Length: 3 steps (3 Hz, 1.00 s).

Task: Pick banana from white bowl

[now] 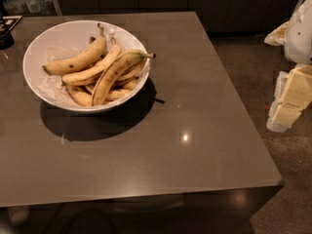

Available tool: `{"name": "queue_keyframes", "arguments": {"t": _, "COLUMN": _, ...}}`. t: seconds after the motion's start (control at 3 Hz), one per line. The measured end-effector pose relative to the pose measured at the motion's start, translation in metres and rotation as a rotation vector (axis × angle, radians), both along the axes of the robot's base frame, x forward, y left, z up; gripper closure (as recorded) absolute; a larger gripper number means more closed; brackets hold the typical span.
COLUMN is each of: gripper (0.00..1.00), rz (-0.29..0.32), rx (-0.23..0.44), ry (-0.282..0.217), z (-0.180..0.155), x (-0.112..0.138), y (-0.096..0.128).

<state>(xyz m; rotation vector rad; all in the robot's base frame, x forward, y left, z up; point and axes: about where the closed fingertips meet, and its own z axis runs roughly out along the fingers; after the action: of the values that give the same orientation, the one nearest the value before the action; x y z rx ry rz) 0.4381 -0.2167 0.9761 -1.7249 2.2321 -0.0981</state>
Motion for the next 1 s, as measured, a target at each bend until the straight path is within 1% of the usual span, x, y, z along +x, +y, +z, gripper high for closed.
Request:
{"name": "queue_keyframes", "arguments": {"t": 0.33, "gripper": 0.00, "rz": 0.003, "rx": 0.000, "ry": -0.004, "z": 0.002, "x": 0.000, "y": 0.002}}
{"name": "queue_keyframes", "arguments": {"t": 0.67, "gripper": 0.00, "rz": 0.102, "rx": -0.019, "ry": -0.006, "z": 0.012, "x": -0.004, "y": 0.029}}
{"name": "queue_keyframes", "arguments": {"t": 1.0, "gripper": 0.00, "rz": 0.200, "rx": -0.060, "ry": 0.008, "z": 0.019, "x": -0.006, "y": 0.059}}
